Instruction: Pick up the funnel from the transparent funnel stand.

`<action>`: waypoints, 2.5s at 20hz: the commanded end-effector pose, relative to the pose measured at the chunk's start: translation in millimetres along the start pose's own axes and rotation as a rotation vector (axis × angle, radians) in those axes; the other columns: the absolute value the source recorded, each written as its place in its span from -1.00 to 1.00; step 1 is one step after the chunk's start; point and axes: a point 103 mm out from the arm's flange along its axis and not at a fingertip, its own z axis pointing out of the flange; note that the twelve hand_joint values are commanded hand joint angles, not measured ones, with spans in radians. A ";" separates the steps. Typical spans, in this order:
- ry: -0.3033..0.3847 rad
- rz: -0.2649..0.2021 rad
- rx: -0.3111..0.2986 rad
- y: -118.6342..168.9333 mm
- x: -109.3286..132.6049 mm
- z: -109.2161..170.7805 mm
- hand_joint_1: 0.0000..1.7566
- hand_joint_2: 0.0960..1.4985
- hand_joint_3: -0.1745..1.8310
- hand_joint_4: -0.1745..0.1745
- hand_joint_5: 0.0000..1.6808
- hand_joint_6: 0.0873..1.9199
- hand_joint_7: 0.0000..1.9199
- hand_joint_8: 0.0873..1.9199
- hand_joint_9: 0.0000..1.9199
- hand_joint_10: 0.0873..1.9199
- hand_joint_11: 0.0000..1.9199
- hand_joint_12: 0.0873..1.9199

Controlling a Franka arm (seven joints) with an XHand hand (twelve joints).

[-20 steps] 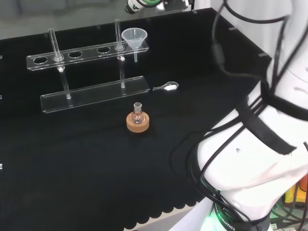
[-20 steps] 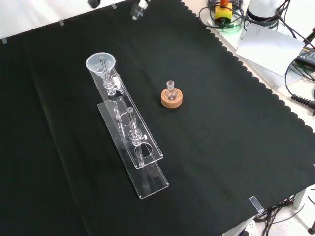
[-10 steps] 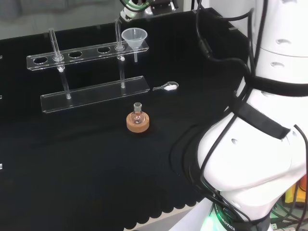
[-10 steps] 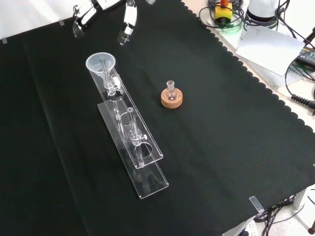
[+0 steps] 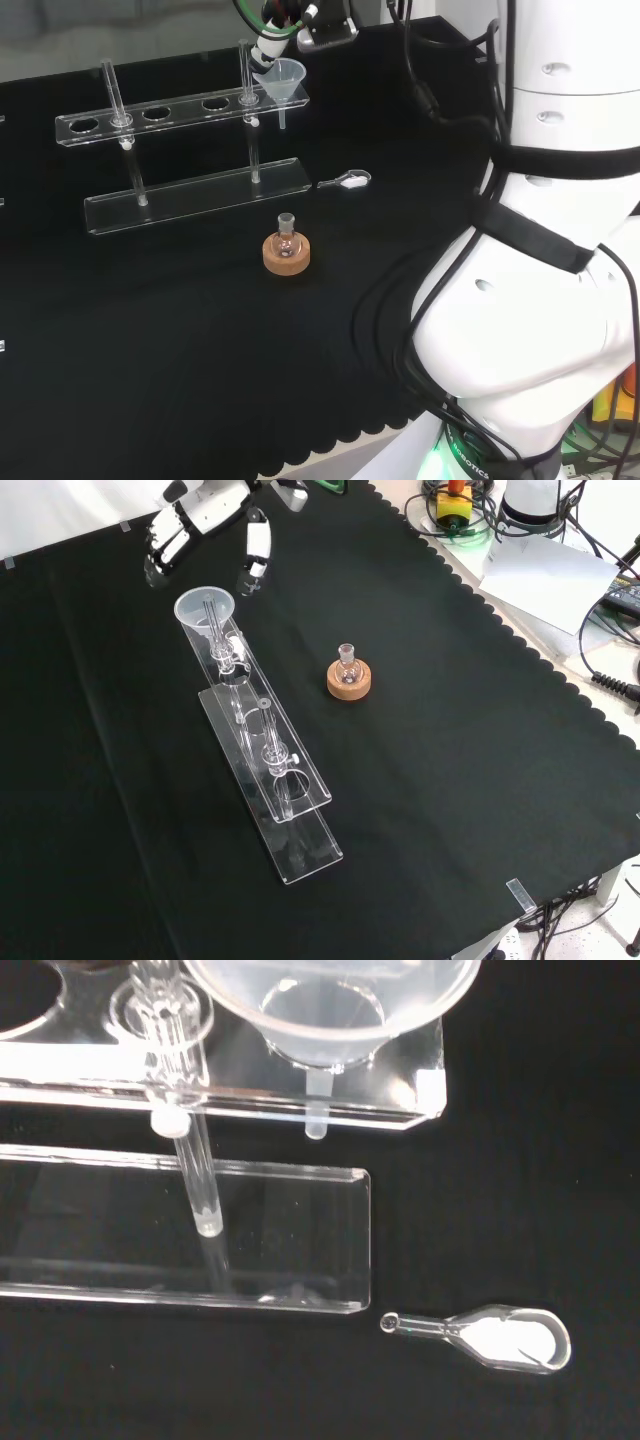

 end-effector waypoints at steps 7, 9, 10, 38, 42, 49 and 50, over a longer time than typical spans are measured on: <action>-0.067 0.005 0.059 11.8 -7.8 18.4 -0.22 -0.20 -0.34 -0.34 -0.78 -1.00 -1.00 -0.35 -0.76 -0.21 -0.77 0.53; -0.073 0.004 0.061 13.6 -8.5 21.4 -0.22 -0.21 -0.33 -0.34 -0.78 -1.00 -1.00 -0.34 -0.76 -0.21 -0.77 0.53; -0.073 0.003 0.059 14.6 -8.6 22.6 -0.22 -0.21 -0.33 -0.35 -0.77 -1.00 -1.00 -0.34 -0.76 -0.21 -0.76 0.53; -0.080 -0.031 0.075 32.4 -8.6 32.3 -0.20 -0.24 -0.28 -0.35 -0.78 -1.00 -0.99 -0.33 -0.70 -0.23 -0.72 0.51; -0.079 -0.041 0.068 23.9 -4.6 23.4 -0.19 -0.25 -0.27 -0.35 -0.77 -1.00 -0.98 -0.33 -0.67 -0.24 -0.70 0.51; -0.076 -0.062 0.080 14.6 1.7 21.1 -0.19 -0.25 -0.26 -0.36 -0.75 -1.00 -0.95 -0.33 -0.64 -0.26 -0.67 0.50; -0.080 -0.063 0.081 14.5 3.3 21.7 -0.19 -0.25 -0.25 -0.36 -0.75 -1.00 -0.95 -0.33 -0.63 -0.26 -0.67 0.49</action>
